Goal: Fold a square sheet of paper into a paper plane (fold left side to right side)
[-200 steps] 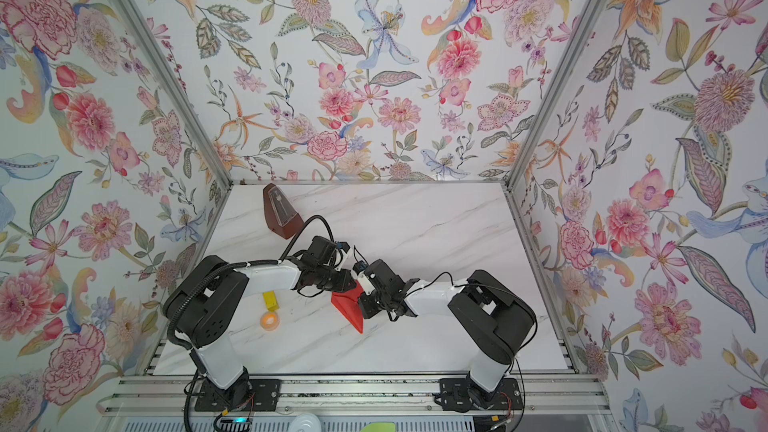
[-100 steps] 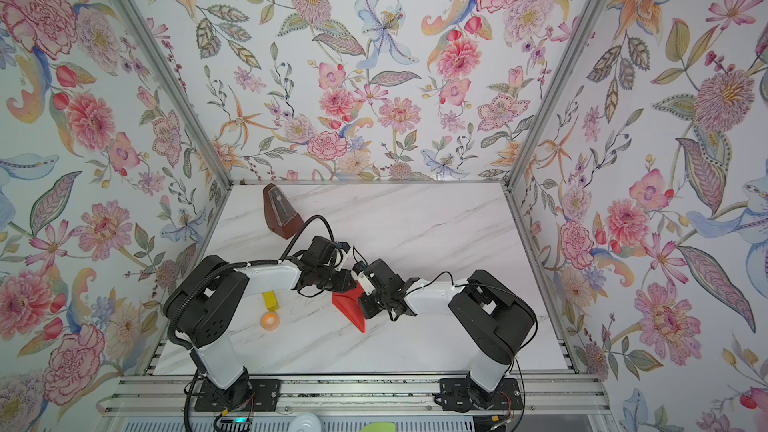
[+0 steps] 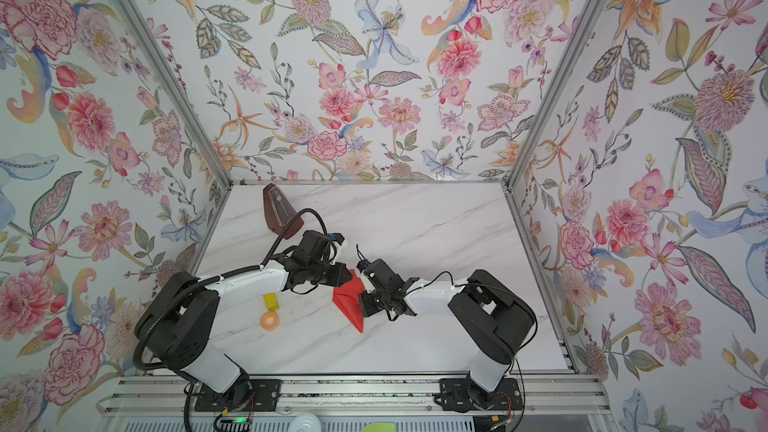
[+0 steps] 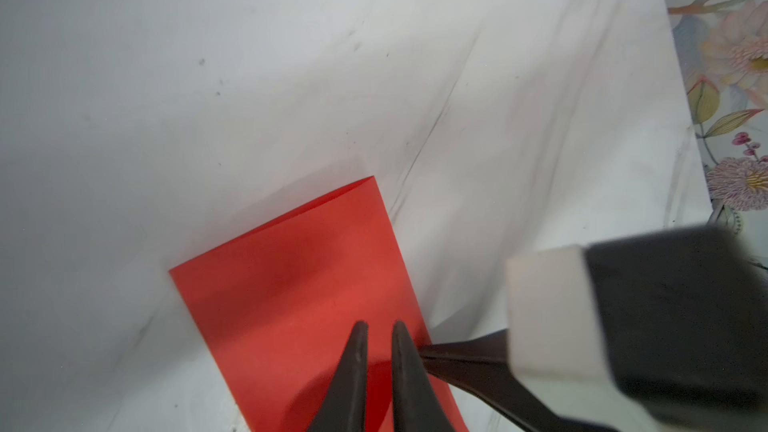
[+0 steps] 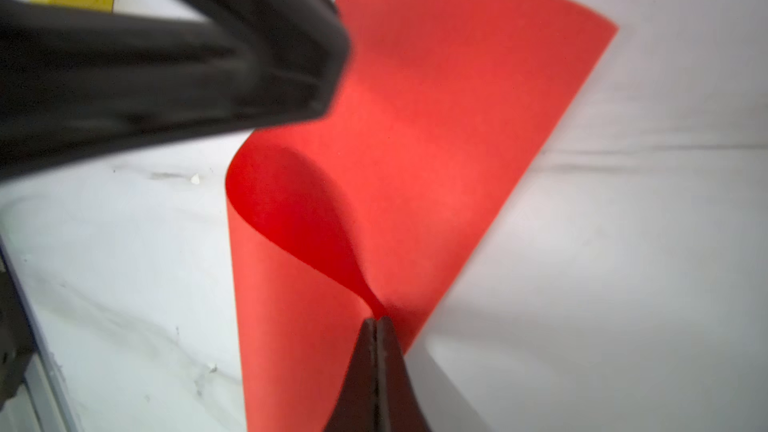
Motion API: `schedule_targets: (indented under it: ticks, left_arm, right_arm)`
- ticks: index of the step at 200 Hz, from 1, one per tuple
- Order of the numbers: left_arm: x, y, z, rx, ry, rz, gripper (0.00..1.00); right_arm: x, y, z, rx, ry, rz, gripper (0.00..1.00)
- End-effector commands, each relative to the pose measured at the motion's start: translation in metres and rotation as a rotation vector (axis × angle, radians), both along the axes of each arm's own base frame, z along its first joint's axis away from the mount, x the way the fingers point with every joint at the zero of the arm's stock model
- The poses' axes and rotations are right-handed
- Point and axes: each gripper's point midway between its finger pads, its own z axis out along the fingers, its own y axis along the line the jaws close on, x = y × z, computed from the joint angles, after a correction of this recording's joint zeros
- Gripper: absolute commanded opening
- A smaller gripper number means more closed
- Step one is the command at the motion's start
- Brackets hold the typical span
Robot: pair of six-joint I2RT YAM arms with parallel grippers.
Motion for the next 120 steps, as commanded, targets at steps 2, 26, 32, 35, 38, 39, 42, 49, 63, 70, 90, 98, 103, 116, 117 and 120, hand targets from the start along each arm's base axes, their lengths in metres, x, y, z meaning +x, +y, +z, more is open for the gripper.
schedule_targets:
  ticks: [2,26,32,35,38,39,42,49,63,70,90,98,103,116,117,120]
  left_arm:
    - [-0.016,0.007,0.013,0.007,0.000,0.014,0.16]
    - [-0.040,0.008,0.005,0.019,0.030,0.001,0.16]
    - [-0.045,0.006,0.002,0.020,0.041,-0.005,0.16]
    - [-0.049,0.005,0.001,0.021,0.046,-0.011,0.16]
    - [-0.050,0.005,0.000,0.022,0.049,-0.012,0.16]
    - [-0.052,0.004,-0.001,0.024,0.051,-0.016,0.16]
    - [-0.055,0.003,-0.003,0.028,0.056,-0.021,0.16]
    - [-0.060,0.002,-0.007,0.037,0.064,-0.029,0.16]
    - [-0.067,0.002,-0.016,0.055,0.078,-0.031,0.15]
    - [-0.069,0.003,-0.021,0.060,0.087,-0.026,0.15]
    - [-0.071,0.005,-0.032,0.070,0.103,-0.015,0.13]
    - [-0.071,0.006,-0.036,0.080,0.107,-0.011,0.12]
    - [-0.071,0.007,-0.038,0.087,0.111,-0.009,0.12]
    - [-0.071,0.011,-0.045,0.111,0.115,-0.001,0.11]
    - [-0.070,0.011,-0.045,0.113,0.114,0.000,0.11]
    - [-0.070,0.012,-0.046,0.119,0.114,0.001,0.11]
  right_arm:
    - [-0.012,-0.008,-0.023,-0.029,0.114,-0.091,0.00]
    - [-0.013,-0.009,-0.026,-0.044,0.121,-0.100,0.00]
    - [-0.013,-0.009,-0.027,-0.045,0.121,-0.099,0.00]
    - [-0.013,-0.010,-0.027,-0.045,0.122,-0.101,0.00]
    - [-0.013,-0.009,-0.026,-0.044,0.121,-0.099,0.00]
    - [-0.013,-0.009,-0.026,-0.043,0.122,-0.098,0.00]
    - [-0.013,-0.010,-0.027,-0.044,0.123,-0.100,0.00]
    - [-0.013,-0.009,-0.027,-0.044,0.125,-0.097,0.00]
    - [-0.013,-0.010,-0.028,-0.049,0.127,-0.097,0.00]
    - [-0.014,-0.010,-0.028,-0.049,0.128,-0.096,0.00]
    - [-0.013,-0.010,-0.028,-0.049,0.128,-0.096,0.00]
    - [-0.013,-0.011,-0.028,-0.051,0.128,-0.097,0.00]
    - [-0.013,-0.011,-0.028,-0.052,0.128,-0.097,0.00]
    - [-0.013,-0.012,-0.028,-0.053,0.129,-0.098,0.00]
    - [-0.013,-0.012,-0.028,-0.052,0.129,-0.099,0.00]
    - [-0.013,-0.011,-0.028,-0.052,0.128,-0.098,0.00]
